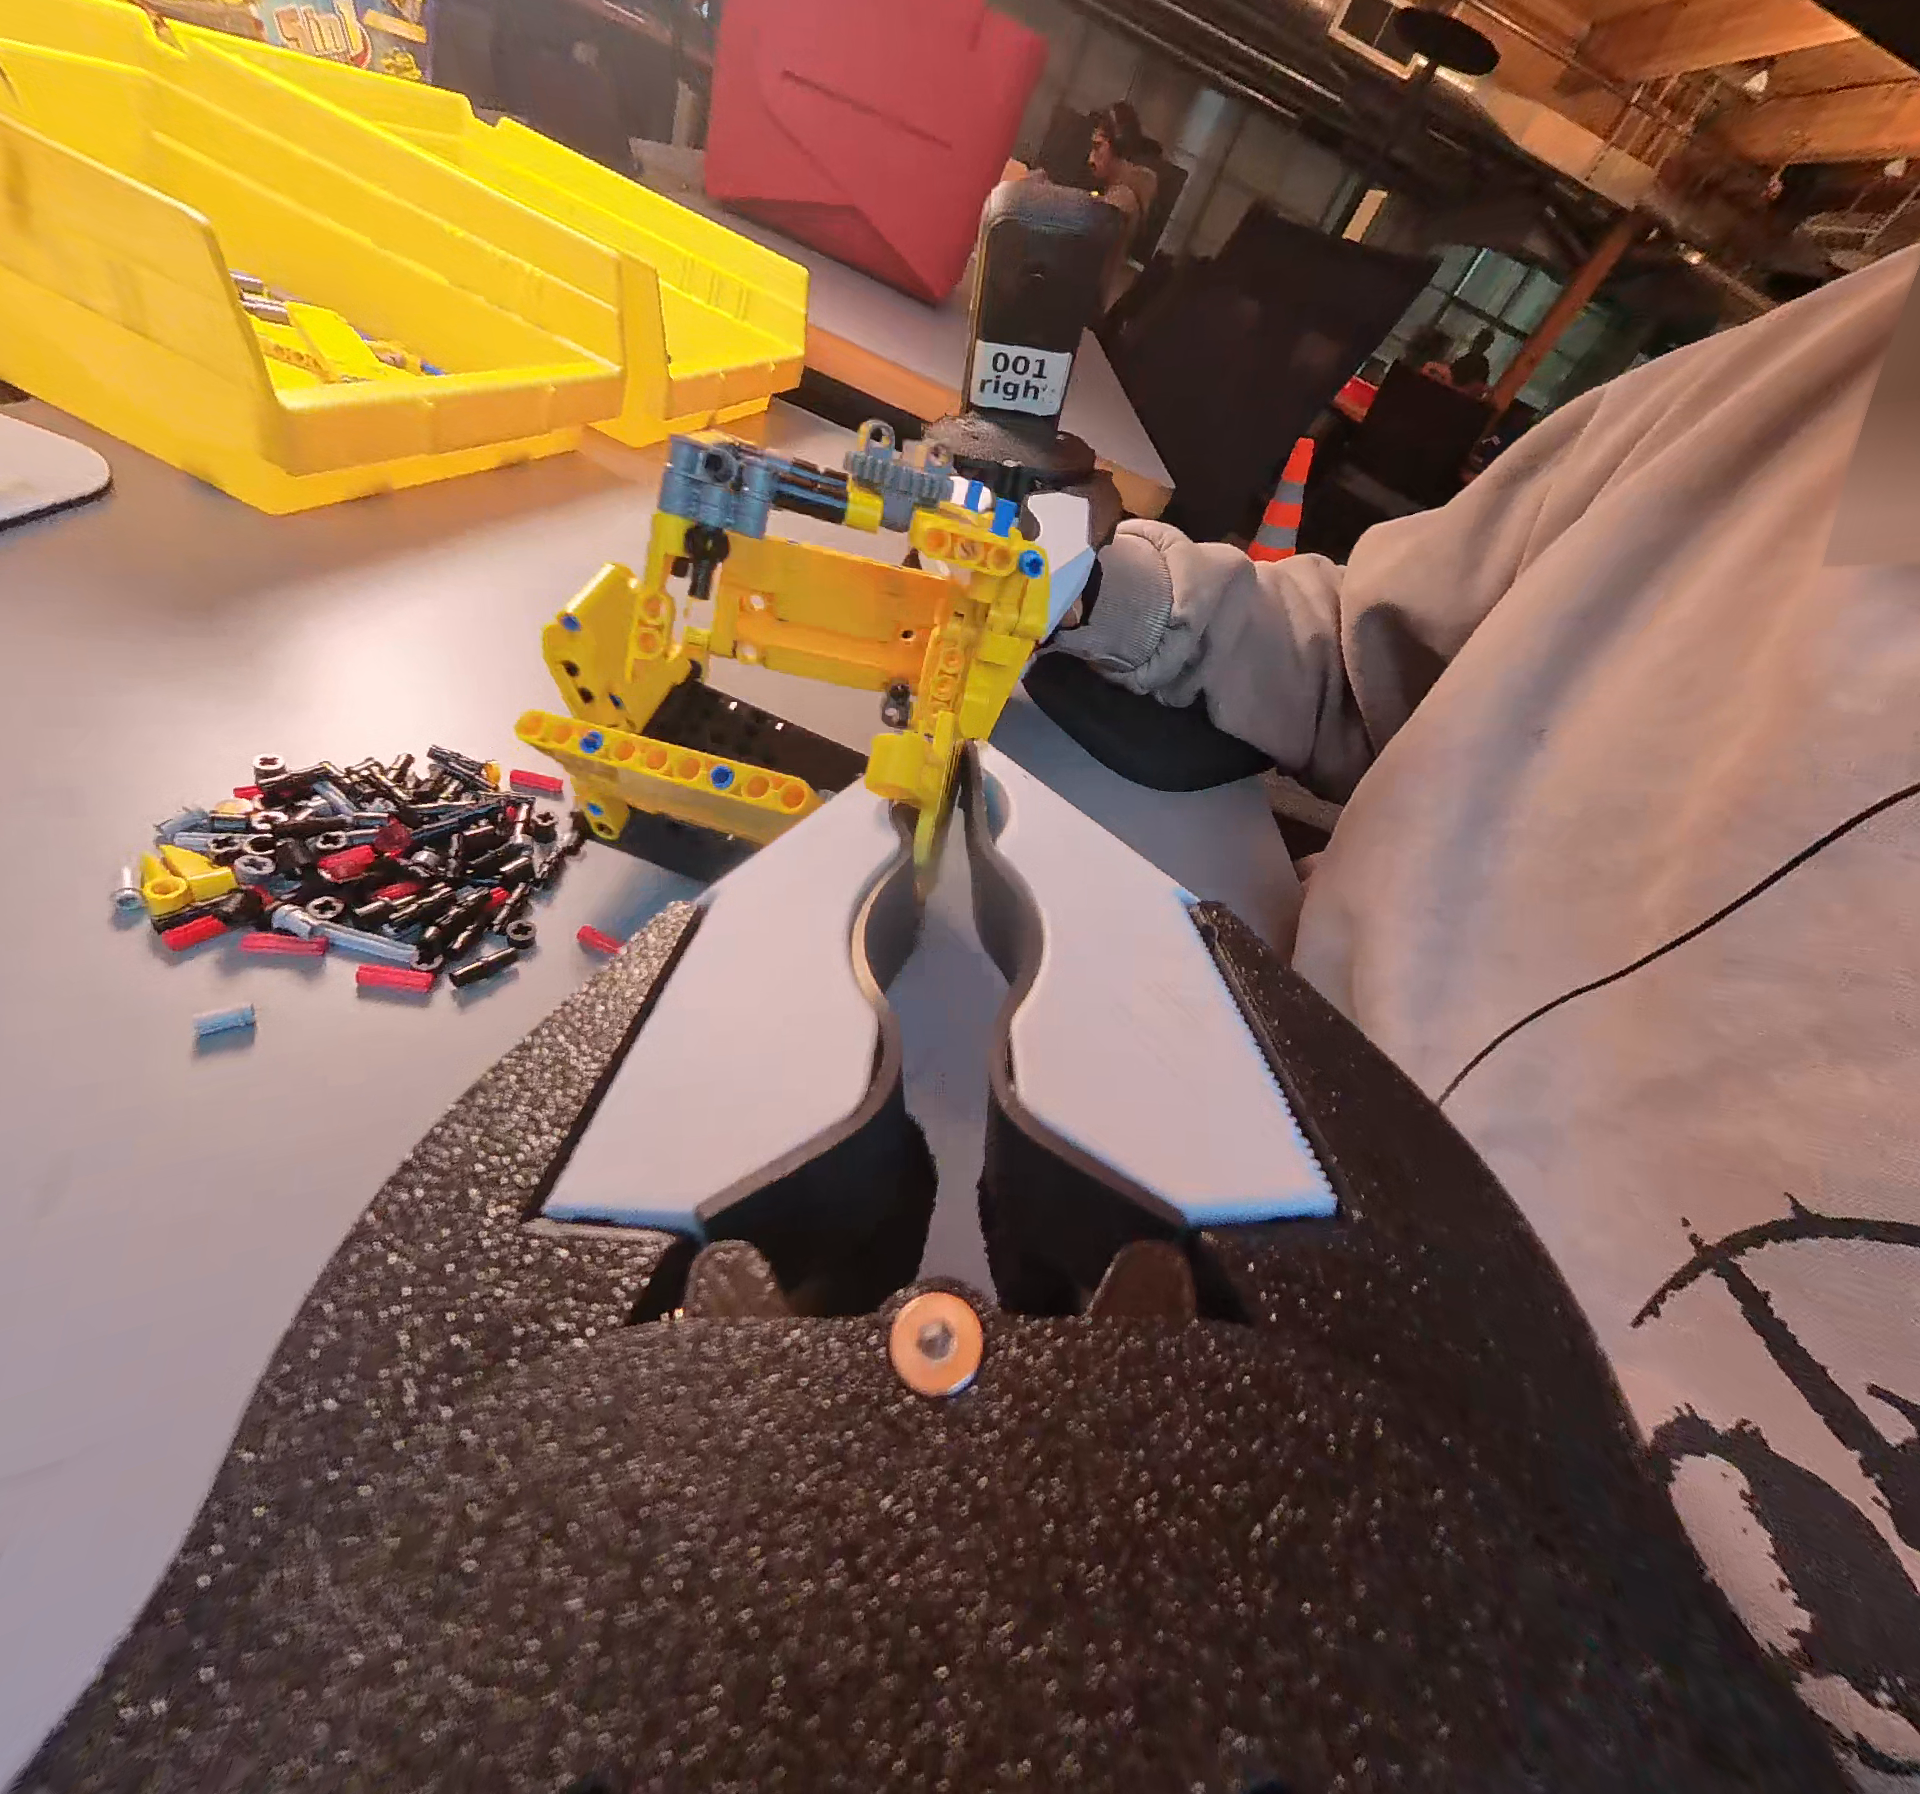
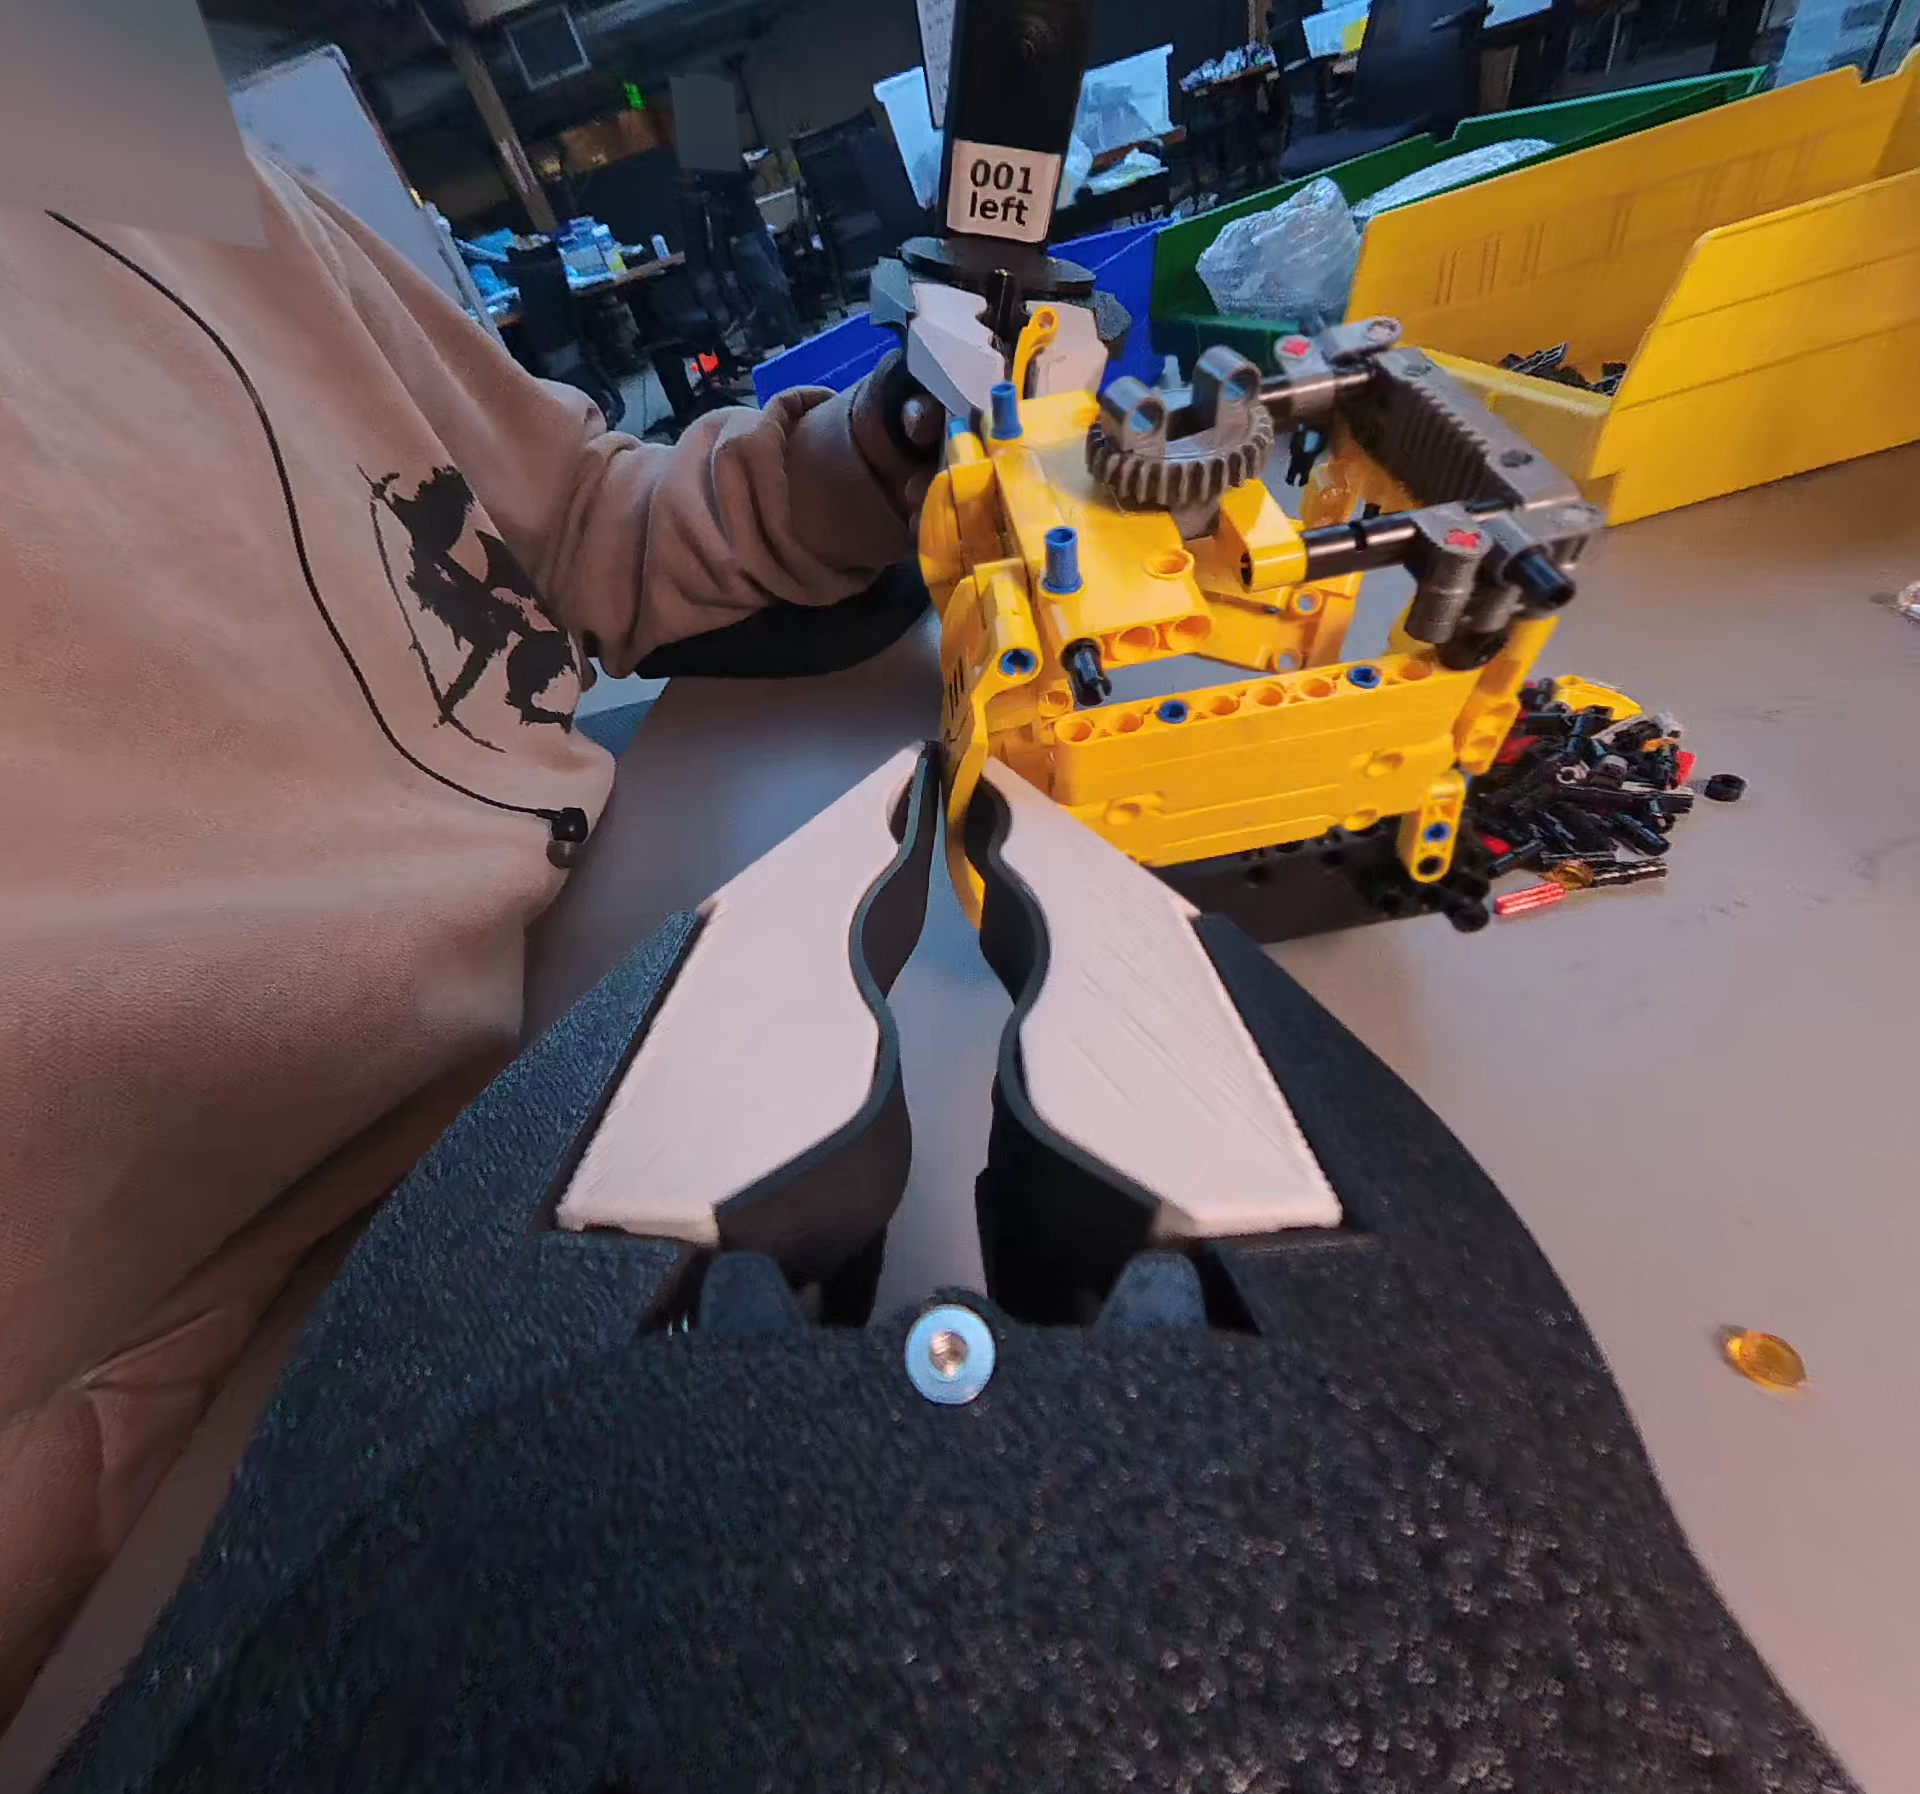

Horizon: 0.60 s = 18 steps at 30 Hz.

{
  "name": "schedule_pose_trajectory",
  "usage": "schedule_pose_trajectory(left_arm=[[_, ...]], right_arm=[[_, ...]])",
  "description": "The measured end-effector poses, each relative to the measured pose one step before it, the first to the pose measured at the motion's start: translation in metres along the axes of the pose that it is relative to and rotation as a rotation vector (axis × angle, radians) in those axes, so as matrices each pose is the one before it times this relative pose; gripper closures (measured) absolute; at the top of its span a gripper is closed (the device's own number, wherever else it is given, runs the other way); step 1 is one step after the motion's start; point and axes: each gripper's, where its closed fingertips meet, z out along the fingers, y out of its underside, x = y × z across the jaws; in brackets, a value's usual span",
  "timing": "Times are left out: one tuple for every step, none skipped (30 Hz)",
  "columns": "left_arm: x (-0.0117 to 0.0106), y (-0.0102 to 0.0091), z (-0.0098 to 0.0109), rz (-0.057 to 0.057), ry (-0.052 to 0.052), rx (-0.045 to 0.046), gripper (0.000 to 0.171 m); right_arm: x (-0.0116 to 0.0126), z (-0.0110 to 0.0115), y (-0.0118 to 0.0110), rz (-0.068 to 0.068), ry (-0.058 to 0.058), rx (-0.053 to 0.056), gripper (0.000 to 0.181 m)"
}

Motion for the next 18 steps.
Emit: schedule_pose_trajectory(left_arm=[[0.0023, 0.00324, 0.0031, -0.0001, 0.0083, -0.01864, 0.17], [0.00303, 0.00375, 0.0043, 0.0042, 0.0098, -0.0183, 0.17], [0.00345, 0.00305, 0.00443, 0.0017, 0.0124, -0.01239, 0.169], [0.0045, 0.00215, 0.00367, 0.0005, 0.0224, -0.00878, 0.169], [0.00223, 0.00227, 0.00308, 0.002, 0.0088, -0.01151, 0.169], [0.00211, 0.00197, 0.00227, 0.0094, 0.0069, -0.0098, 0.169], [0.0022, 0.00185, 0.00216, 0.0112, 0.0046, -0.01076, 0.169], [0.00321, 0.00194, 0.00223, 0.0143, 0.0093, -0.01196, 0.168], [0.0043, 0.00135, 0.00223, 0.0153, 0.0159, -0.00877, 0.165], [0.00403, 0.00046, 0.00191, 0.0124, 0.0138, -0.0056, 0.16], [0.00502, -0.0002, 0.00067, 0.0168, 0.0191, -0.00674, 0.152], [0.0036, -0.00116, -0.0011, 0.0233, 0.0067, -0.00696, 0.147], [0.00218, -0.00219, -0.00298, 0.0276, -0.0053, -0.00745, 0.143], [0.00333, -0.00426, -0.00522, 0.0287, -0.0002, 0.00171, 0.138], [0.00498, -0.00666, -0.00646, 0.0204, 0.0092, 0.01366, 0.137], [0.00628, -0.0072, -0.0067, 0.0073, 0.0184, 0.01604, 0.137], [0.00663, -0.00583, -0.00573, -0.0047, 0.0228, 0.0093, 0.139], [0.00222, -0.00226, -0.00399, -0.0106, -0.0048, -0.0131, 0.139]], right_arm=[[0.00006, 0.00111, 0.00092, -0.0173, 0.0042, -0.0104, 0.179], [-0.00348, 0.00264, 0.00024, -0.003, -0.015, -0.0072, 0.179], [-0.0037, 0.00316, 0.00017, -0.0026, -0.0136, -0.0018, 0.179], [-0.00332, 0.00276, 0.00095, -0.0011, -0.0103, -0.0034, 0.178], [-0.00191, 0.00194, 0.00157, -0.0008, -0.0026, -0.0072, 0.178], [0.00028, 0.00072, 0.00113, -0.0039, 0.0083, -0.0051, 0.178], [0.00033, 0.00007, 0.00014, 0.0028, 0.0037, -0.0019, 0.178], [0.00009, 0.00011, -0.00032, 0.0043, -0.0002, 0.0, 0.178], [-0.00013, 0.0007, 0.00019, 0.0001, 0.0006, -0.0035, 0.179], [-0.00063, 0.00116, 0.00116, -0.0038, -0.0004, -0.0081, 0.178], [-0.00065, 0.00103, 0.00089, -0.0052, 0.0008, -0.0071, 0.179], [-0.00087, 0.00074, 0.0008, -0.0031, -0.0007, -0.0063, 0.179], [-0.00109, 0.00097, 0.0011, -0.0019, -0.0025, -0.0077, 0.178], [-0.00068, 0.00132, 0.00179, -0.0048, 0.0005, -0.0125, 0.179], [-0.00083, 0.00137, 0.0015, -0.0073, 0.0001, -0.0118, 0.179], [-0.00121, 0.0013, 0.00126, -0.0048, -0.0041, -0.0106, 0.179], [-0.00143, 0.00115, 0.00052, -0.0022, -0.0066, -0.0068, 0.179], [-0.00135, 0.00103, 0.00012, -0.0016, -0.0069, -0.0045, 0.179]])
